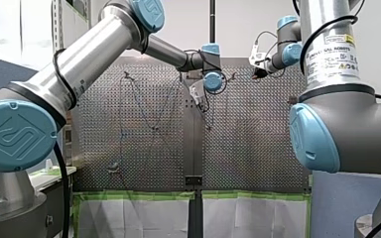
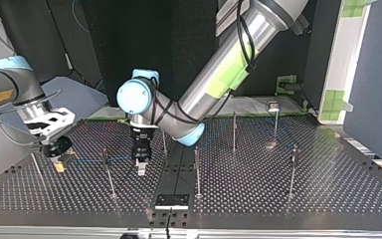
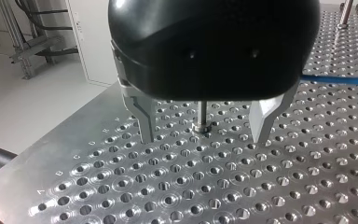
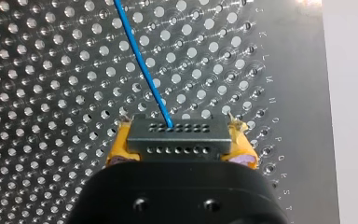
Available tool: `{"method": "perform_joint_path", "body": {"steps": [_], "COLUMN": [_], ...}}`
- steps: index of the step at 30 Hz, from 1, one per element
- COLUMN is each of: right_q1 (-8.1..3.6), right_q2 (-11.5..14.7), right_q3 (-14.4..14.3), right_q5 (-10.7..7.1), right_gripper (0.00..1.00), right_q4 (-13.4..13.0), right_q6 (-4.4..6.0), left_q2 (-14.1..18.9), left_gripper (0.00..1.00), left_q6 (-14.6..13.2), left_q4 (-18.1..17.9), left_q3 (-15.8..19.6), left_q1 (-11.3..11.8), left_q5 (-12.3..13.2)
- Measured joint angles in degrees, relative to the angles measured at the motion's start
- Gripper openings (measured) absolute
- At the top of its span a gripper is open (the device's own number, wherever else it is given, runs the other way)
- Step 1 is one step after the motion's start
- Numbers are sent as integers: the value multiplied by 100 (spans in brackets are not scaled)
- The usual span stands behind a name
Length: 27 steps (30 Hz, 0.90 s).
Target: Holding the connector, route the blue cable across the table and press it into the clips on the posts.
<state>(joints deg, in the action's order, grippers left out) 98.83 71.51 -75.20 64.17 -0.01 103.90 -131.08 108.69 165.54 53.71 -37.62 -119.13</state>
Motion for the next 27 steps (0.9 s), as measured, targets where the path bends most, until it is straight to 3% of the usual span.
{"method": "perform_joint_path", "body": {"steps": [10,18,27], "right_q1": [0,0,0], "right_q2": [0,0,0], "right_q3": [1,1,0], "right_q5": [0,0,0], "right_gripper": [0,0,0], "right_q4": [1,8,9], "right_q6": [-2,0,0], "left_q2": [-16,-320,-384], "left_gripper": [100,100,100], "left_q6": [-14,-76,-79], "left_q4": [14,351,463], "left_q3": [-16,-150,-157], "left_q1": [0,-16,-18], "left_q5": [-12,-43,-44]}}
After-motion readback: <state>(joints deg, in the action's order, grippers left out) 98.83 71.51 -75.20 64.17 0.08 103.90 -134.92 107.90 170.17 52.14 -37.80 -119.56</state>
